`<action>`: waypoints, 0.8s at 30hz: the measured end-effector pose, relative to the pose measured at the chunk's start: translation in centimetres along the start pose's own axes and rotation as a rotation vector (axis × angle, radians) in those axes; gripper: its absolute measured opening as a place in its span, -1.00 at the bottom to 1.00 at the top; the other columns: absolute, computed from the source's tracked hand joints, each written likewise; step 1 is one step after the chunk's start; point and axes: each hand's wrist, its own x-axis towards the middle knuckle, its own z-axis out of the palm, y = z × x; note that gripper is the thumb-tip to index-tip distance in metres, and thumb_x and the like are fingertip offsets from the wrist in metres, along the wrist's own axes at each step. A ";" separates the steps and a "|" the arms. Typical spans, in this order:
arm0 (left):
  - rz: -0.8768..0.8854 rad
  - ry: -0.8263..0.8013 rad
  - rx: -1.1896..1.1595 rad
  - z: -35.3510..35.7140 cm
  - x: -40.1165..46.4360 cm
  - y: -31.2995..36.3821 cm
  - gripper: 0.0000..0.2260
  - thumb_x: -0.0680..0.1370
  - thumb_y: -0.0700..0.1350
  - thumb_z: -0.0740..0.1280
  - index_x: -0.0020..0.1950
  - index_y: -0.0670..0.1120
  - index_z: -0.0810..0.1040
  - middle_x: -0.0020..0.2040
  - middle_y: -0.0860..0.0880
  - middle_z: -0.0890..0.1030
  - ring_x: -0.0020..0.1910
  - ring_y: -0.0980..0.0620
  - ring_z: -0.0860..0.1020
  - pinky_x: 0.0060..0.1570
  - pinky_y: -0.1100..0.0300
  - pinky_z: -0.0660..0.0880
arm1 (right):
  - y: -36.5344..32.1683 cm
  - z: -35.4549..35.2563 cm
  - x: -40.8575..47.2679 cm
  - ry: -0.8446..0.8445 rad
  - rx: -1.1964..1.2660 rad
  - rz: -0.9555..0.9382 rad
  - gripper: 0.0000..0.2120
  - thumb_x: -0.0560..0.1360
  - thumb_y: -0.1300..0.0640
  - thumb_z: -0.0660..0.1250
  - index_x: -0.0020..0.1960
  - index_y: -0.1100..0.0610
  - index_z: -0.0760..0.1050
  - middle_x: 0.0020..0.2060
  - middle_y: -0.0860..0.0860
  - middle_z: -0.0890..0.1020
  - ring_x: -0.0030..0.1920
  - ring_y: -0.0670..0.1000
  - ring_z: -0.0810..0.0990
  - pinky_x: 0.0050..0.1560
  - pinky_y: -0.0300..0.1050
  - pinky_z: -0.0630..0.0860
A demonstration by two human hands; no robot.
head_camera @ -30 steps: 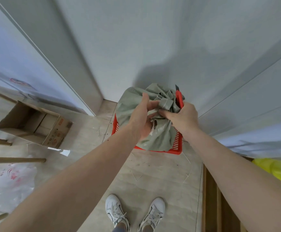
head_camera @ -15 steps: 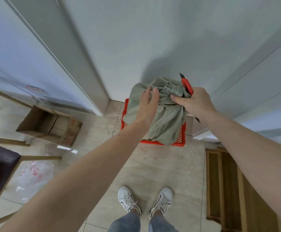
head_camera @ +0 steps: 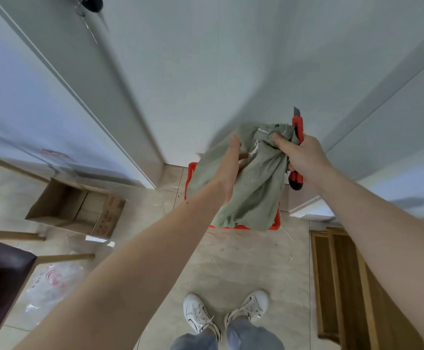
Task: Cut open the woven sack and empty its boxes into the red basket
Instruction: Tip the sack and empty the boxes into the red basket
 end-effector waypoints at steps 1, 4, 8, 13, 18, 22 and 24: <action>-0.028 0.009 -0.001 -0.2 0.8 -0.8 -0.57 0.67 0.25 0.03 -0.02 0.00 0.55 -0.13 0.04 0.61 -0.13 0.07 0.60 -0.02 0.12 0.56 | 0.7 0.2 0.4 0.035 0.002 0.027 -0.90 0.55 0.00 0.40 -0.09 0.01 0.59 -0.26 -0.10 0.65 -0.29 -0.15 0.63 -0.32 -0.32 0.49; -0.032 0.116 0.021 -0.9 2.3 -3.0 -0.58 0.67 0.22 0.08 -0.04 -0.02 0.59 -0.10 0.04 0.65 -0.07 0.05 0.60 0.17 0.04 0.54 | 2.6 0.2 2.1 0.091 -0.011 0.079 -0.81 0.51 -0.06 0.43 -0.13 0.06 0.61 -0.29 -0.06 0.64 -0.29 -0.09 0.62 -0.28 -0.23 0.48; 0.024 0.397 0.276 -3.1 6.5 -7.5 -0.56 0.65 0.15 0.11 0.23 -0.17 0.51 0.37 -0.22 0.48 0.29 -0.22 0.48 0.29 -0.15 0.42 | 3.7 -1.1 5.8 0.131 0.015 0.152 -0.74 0.38 0.00 0.54 -0.11 0.19 0.67 -0.20 0.10 0.71 -0.15 0.11 0.70 -0.08 0.00 0.60; -0.025 0.452 0.287 -5.8 12.8 -11.2 -0.45 0.67 0.22 -0.02 0.64 0.09 0.04 0.65 0.04 -0.06 0.62 0.01 -0.03 0.54 -0.09 -0.03 | 4.0 -3.2 10.6 0.016 -0.151 0.245 -0.86 0.47 0.16 0.44 -0.22 0.19 0.55 -0.29 0.11 0.60 -0.25 0.12 0.60 -0.19 -0.09 0.49; -0.096 0.454 0.390 -7.8 20.5 -15.0 -0.37 0.62 0.33 -0.07 0.64 0.09 0.05 0.66 0.04 -0.01 0.63 0.00 -0.10 0.58 -0.09 -0.16 | 6.2 -3.6 15.3 0.017 -0.380 0.180 -0.82 0.43 0.07 0.45 -0.13 0.19 0.58 -0.27 0.13 0.58 -0.21 0.14 0.60 -0.16 -0.06 0.47; -0.167 0.340 0.372 -8.2 24.9 -17.8 -0.40 0.61 0.33 -0.07 0.56 0.07 0.27 0.59 0.05 0.22 0.61 -0.12 0.05 0.56 -0.17 -0.02 | 10.0 -0.7 17.3 0.069 -0.788 0.057 -0.73 0.46 -0.09 0.38 -0.06 0.11 0.61 -0.25 0.03 0.62 -0.23 0.13 0.56 -0.18 -0.07 0.48; -0.299 0.182 0.330 -8.4 25.9 -18.9 -0.33 0.55 0.43 -0.08 0.50 0.09 0.37 0.53 0.04 0.35 0.54 -0.12 0.24 0.53 -0.19 0.12 | 12.5 1.0 18.3 0.075 -0.922 0.032 -0.72 0.49 -0.12 0.34 -0.09 0.10 0.56 -0.30 0.00 0.56 -0.25 0.15 0.52 -0.22 -0.07 0.41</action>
